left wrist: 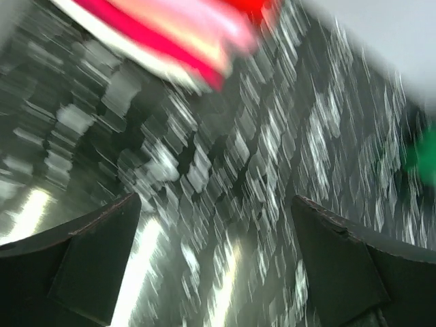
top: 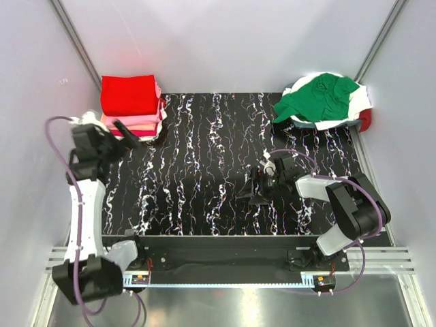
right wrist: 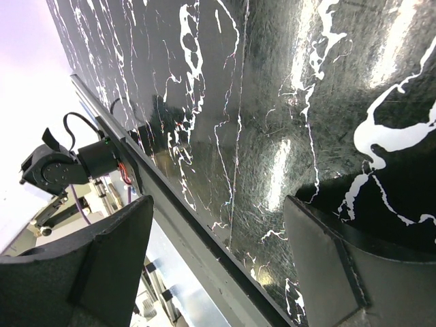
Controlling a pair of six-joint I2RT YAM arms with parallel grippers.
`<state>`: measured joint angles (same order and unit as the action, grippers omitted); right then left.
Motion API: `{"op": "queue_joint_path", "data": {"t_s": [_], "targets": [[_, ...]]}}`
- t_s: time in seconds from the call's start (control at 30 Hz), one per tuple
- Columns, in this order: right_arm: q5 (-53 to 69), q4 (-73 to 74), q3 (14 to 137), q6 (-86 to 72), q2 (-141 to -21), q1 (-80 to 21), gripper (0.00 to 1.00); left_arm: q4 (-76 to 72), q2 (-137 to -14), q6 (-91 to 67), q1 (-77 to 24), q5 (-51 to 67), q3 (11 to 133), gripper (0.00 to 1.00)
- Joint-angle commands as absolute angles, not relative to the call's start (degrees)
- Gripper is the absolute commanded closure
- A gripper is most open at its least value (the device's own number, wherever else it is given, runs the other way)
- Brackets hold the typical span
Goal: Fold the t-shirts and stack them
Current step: Reset both grippers
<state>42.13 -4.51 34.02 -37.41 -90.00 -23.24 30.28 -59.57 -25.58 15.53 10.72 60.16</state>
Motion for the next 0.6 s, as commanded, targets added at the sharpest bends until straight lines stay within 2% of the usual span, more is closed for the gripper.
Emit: {"op": "queue_joint_path", "data": {"t_s": [0.0,0.13,0.2,0.3,0.57], "targets": [[43.0,-5.5,34.2,-37.3,-88.4,-22.9,0.15,36.4,-53.6,-20.8,6.6,19.6,56.7,0.01],[42.9,-4.7,34.4,-37.1,-88.3,-22.9,0.15,42.2,-44.9,-17.2,3.9,16.5,54.5,0.01],[43.0,-4.3,34.5,-37.1,-88.3,-22.9,0.15,43.5,-38.1,-17.1,2.7,10.2,52.7,0.01],[43.0,-3.6,34.9,-36.7,-88.6,-22.9,0.14,41.6,-31.2,-19.1,2.7,13.0,49.3,0.01],[43.2,-2.7,35.6,-36.6,-89.3,-22.9,0.13,38.2,-28.7,-20.0,2.7,17.0,46.1,0.01]]}}
